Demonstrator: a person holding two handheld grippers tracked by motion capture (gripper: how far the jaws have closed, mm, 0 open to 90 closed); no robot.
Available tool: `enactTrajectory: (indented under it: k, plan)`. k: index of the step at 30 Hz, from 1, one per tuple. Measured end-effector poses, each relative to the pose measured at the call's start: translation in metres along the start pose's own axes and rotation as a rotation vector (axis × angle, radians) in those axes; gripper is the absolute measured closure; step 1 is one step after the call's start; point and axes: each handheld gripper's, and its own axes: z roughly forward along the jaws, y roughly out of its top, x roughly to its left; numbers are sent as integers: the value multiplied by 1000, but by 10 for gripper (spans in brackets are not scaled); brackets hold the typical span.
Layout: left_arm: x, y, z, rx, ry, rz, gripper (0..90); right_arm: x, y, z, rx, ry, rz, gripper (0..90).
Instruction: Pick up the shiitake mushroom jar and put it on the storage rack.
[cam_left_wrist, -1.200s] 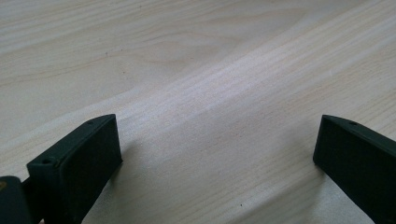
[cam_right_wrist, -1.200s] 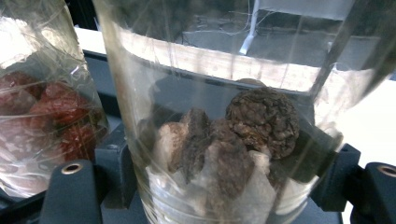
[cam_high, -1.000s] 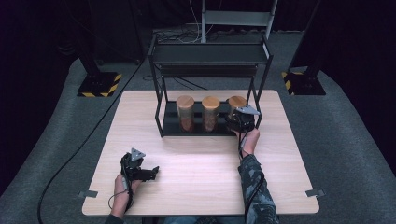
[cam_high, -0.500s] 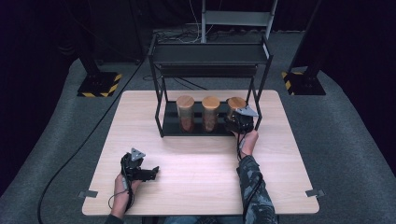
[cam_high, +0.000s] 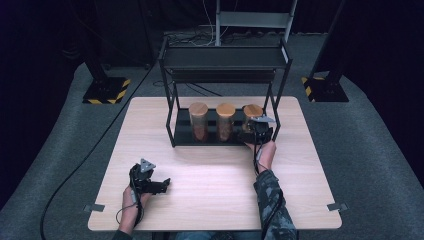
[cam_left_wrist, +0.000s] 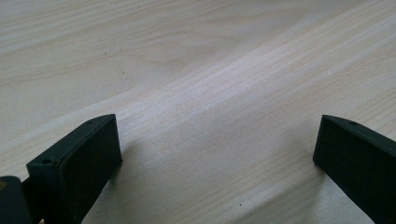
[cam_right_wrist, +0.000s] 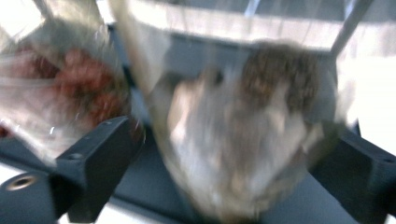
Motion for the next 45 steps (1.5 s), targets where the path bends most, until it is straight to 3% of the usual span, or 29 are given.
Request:
enactTrajectory:
  k: [7,15,20,24,28,35,37,42,45]
  plan:
    - [0,0,0,0,0,0,1,7,-13,-21,20,2,2,7]
    - [0,0,0,0,0,0,1,13,-40,-54,53,39,-50,0]
    - [0,0,0,0,0,0,1,4,-62,-78,70,97,-36,0]
    - [0,0,0,0,1,1,1,-3,-84,-96,88,112,-50,0]
    - [0,0,0,0,2,0,1,-12,-104,-110,90,131,-34,0]
    - [0,0,0,0,4,1,1,-22,-128,-120,110,117,-57,0]
    - [0,0,0,0,5,1,1,-25,-131,-119,122,127,-40,0]
    - [0,1,0,0,7,0,1,-26,-132,-120,114,127,-53,0]
    - [0,1,1,0,7,-3,1,-20,-131,-116,180,97,-124,0]
